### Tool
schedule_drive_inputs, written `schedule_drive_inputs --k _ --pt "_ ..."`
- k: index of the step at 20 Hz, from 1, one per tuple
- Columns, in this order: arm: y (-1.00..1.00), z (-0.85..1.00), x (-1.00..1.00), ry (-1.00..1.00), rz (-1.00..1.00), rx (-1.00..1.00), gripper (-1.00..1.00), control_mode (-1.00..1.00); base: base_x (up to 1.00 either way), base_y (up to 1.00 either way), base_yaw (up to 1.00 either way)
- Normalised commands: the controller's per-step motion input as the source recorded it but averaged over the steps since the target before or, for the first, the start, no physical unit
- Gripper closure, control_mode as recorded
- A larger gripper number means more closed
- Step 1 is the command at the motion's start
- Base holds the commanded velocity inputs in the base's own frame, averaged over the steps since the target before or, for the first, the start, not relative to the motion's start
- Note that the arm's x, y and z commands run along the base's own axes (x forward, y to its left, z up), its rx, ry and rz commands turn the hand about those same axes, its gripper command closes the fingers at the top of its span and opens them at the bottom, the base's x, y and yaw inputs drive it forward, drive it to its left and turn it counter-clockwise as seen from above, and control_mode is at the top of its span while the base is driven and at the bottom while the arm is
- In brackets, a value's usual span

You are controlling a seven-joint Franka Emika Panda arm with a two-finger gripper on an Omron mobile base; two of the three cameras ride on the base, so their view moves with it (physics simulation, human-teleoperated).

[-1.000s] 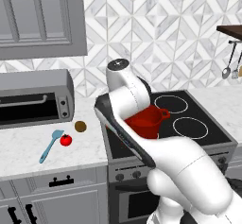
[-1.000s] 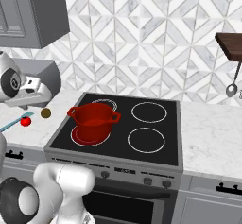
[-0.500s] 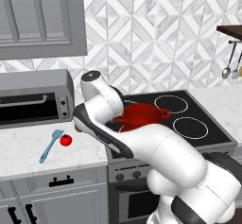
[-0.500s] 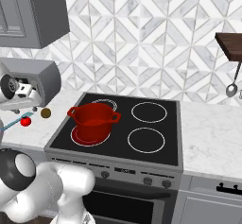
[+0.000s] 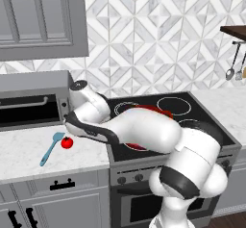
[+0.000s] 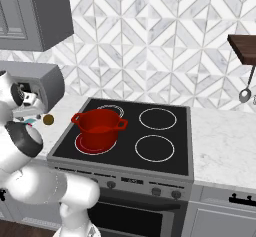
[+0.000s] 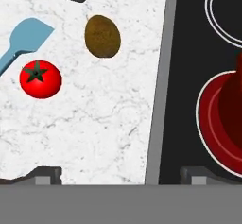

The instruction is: Put the avocado and tomato in the pot. Retrieve the spatula and lightly stir the vegetables in the pot.

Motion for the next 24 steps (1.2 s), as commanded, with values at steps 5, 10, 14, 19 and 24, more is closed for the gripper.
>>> schedule_drive_inputs --k 5,10,14,19,24 --pt "0.17 -0.44 0.56 0.00 0.00 -0.01 -1.00 -1.00 0.00 0.00 0.00" --pt "0.07 -0.36 0.48 0.00 -0.01 -0.04 -1.00 -1.00 0.00 0.00 0.00" --pt "0.01 -0.26 0.43 0.00 0.00 -0.03 -1.00 -1.00 0.00 0.00 0.00" --pt "0.01 -0.22 0.48 0.00 0.00 -0.01 -1.00 -1.00 0.00 0.00 0.00" --pt "0.12 -0.25 0.47 0.00 0.00 0.00 -1.00 -1.00 0.00 0.00 0.00"
